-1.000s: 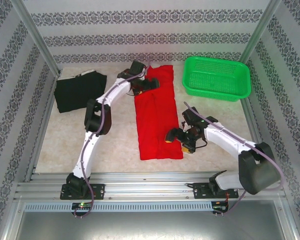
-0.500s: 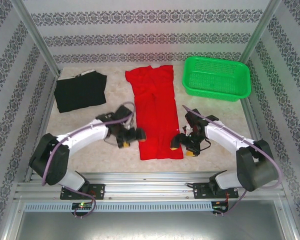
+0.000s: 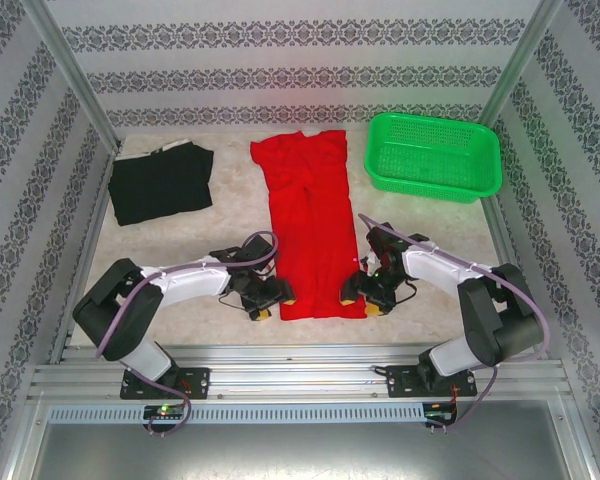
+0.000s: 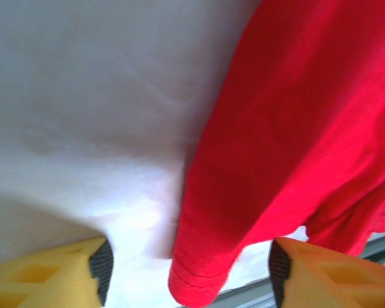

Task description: Fold and stack the t-shirts

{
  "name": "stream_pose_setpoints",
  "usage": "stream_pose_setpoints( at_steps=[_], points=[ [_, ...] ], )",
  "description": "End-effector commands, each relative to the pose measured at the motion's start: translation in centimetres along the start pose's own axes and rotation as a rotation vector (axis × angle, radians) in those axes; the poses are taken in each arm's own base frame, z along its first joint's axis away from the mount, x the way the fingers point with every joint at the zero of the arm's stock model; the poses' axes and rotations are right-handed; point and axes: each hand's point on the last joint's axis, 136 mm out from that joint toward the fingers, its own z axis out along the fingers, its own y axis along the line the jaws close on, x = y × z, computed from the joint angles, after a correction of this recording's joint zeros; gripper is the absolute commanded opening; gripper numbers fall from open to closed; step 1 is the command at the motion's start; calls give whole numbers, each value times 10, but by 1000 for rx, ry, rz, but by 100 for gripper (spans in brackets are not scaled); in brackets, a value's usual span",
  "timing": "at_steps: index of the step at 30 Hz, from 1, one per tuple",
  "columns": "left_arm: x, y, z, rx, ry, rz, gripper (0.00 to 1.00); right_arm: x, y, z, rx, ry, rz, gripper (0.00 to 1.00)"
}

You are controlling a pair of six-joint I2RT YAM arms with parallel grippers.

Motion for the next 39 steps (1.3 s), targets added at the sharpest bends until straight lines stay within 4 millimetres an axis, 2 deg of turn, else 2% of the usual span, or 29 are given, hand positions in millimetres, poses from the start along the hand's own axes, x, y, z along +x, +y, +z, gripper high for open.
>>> stream_pose_setpoints(
  at_steps=[1,5,11,13,15,17,22,28,36,39],
  points=[
    [8,-47,21,128,52,97,60,1,-7,7,5,15,2,65],
    [13,-78,30,172,104,158,45,2,-7,12,0,30,8,56],
    [11,-96,32,169,123,205,35,6,-11,-2,55,22,-8,57],
    [12,-93,33,151,127,206,27,8,-8,-12,67,8,-21,59],
    [12,-87,32,145,121,191,11,9,-9,-24,95,-11,-35,62],
    [15,-82,29,142,118,187,1,12,-13,-32,126,-19,-38,64],
    [21,-71,13,126,96,182,0,12,-24,-27,157,-23,-35,66],
    [26,-57,3,121,74,159,0,2,-23,-8,135,-15,-32,66],
    [32,-37,0,117,63,121,0,-5,-28,16,156,-4,-17,59],
    [32,-36,1,121,62,116,0,-5,-21,19,135,-2,-29,55]
  ],
)
